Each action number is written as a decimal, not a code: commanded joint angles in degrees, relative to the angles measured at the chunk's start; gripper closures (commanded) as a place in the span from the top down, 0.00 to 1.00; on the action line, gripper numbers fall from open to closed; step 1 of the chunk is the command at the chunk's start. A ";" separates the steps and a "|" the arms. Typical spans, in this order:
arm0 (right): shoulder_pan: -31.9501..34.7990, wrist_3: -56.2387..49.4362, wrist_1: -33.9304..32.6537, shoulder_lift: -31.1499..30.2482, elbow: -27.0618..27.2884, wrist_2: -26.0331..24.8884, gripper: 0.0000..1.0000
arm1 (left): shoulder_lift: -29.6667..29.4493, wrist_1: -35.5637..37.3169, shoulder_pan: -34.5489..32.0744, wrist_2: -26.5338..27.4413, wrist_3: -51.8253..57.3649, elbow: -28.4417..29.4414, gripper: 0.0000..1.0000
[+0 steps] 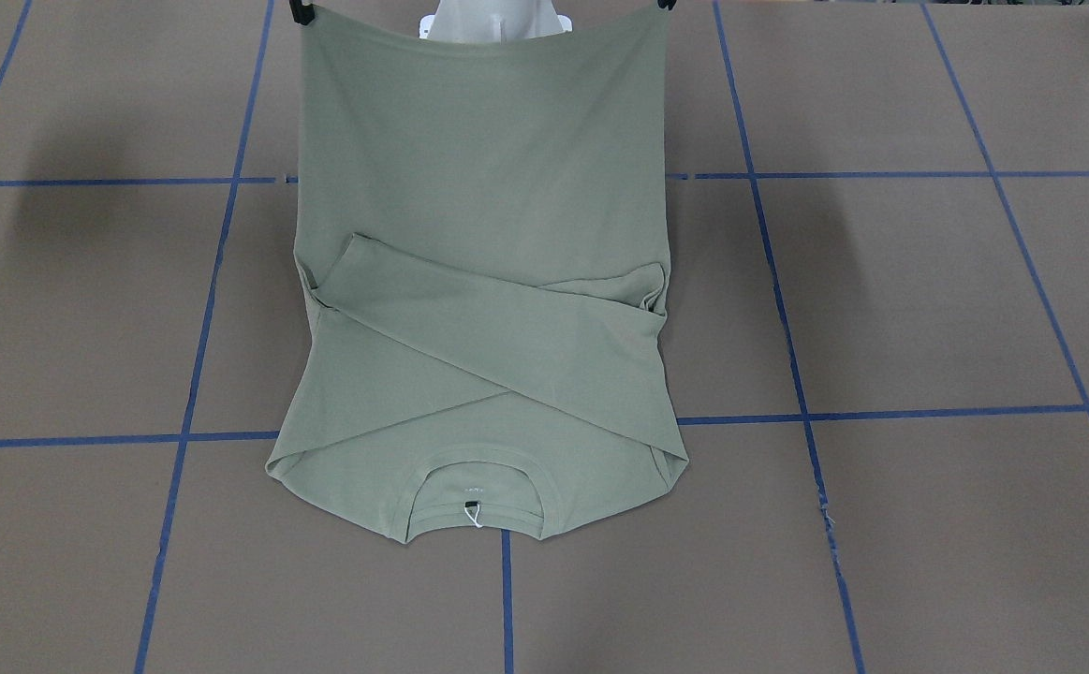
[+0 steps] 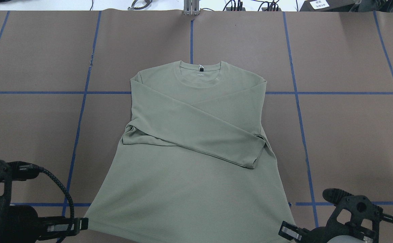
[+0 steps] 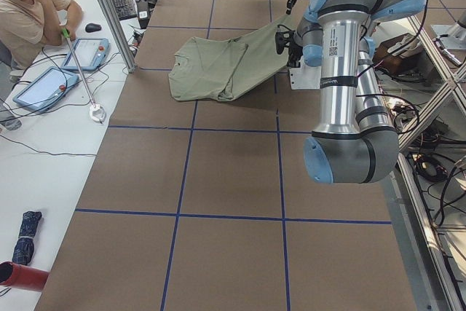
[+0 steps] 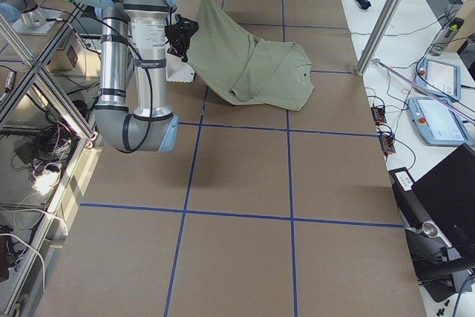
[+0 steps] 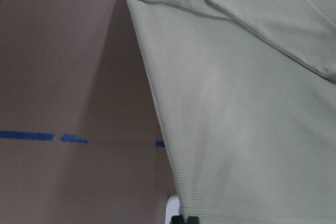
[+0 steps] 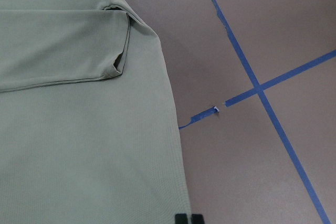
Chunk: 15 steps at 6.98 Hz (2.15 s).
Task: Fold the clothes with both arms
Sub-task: 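Lift the hem with both grippers and fold it toward the collar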
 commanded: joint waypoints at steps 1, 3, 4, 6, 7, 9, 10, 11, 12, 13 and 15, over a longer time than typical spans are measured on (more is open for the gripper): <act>6.81 -10.91 -3.28 4.80 -1.56 1.72 0.00 | -11.14 1.71 -8.10 -2.96 10.70 9.89 0.00; 19.61 -22.09 -2.23 7.09 -6.90 6.16 0.00 | -23.12 0.23 -18.82 -3.31 20.27 28.52 0.00; 25.16 -24.31 3.43 8.58 -13.54 9.24 0.00 | -23.68 -1.00 -24.44 -3.83 25.27 31.56 0.00; 36.06 -31.76 12.86 9.82 -23.33 14.26 0.00 | -23.86 -0.84 -34.74 -9.01 32.51 33.26 0.00; 38.81 -33.11 14.64 11.83 -27.46 14.63 0.00 | -24.82 -0.93 -35.74 -8.85 32.53 34.66 0.00; 43.21 -36.96 20.15 15.53 -38.61 14.72 0.00 | -29.12 -7.38 -35.66 -8.24 32.00 46.29 0.00; 45.23 -38.90 23.93 16.23 -43.62 14.81 0.00 | -30.27 -15.44 -35.48 -6.67 32.00 54.19 0.00; 47.52 -42.05 26.84 18.24 -49.85 16.38 0.00 | -34.11 -20.13 -35.48 -5.69 32.18 63.49 0.00; 48.93 -42.43 31.05 21.22 -57.65 16.57 0.00 | -35.63 -23.48 -35.40 -3.42 32.44 68.89 0.00; 49.73 -42.44 37.53 23.43 -66.26 16.57 0.00 | -35.64 -26.13 -35.39 -3.14 32.53 71.82 0.00; 50.00 -43.13 44.78 24.59 -74.75 16.57 0.00 | -35.82 -27.38 -35.22 -3.05 32.62 74.91 0.00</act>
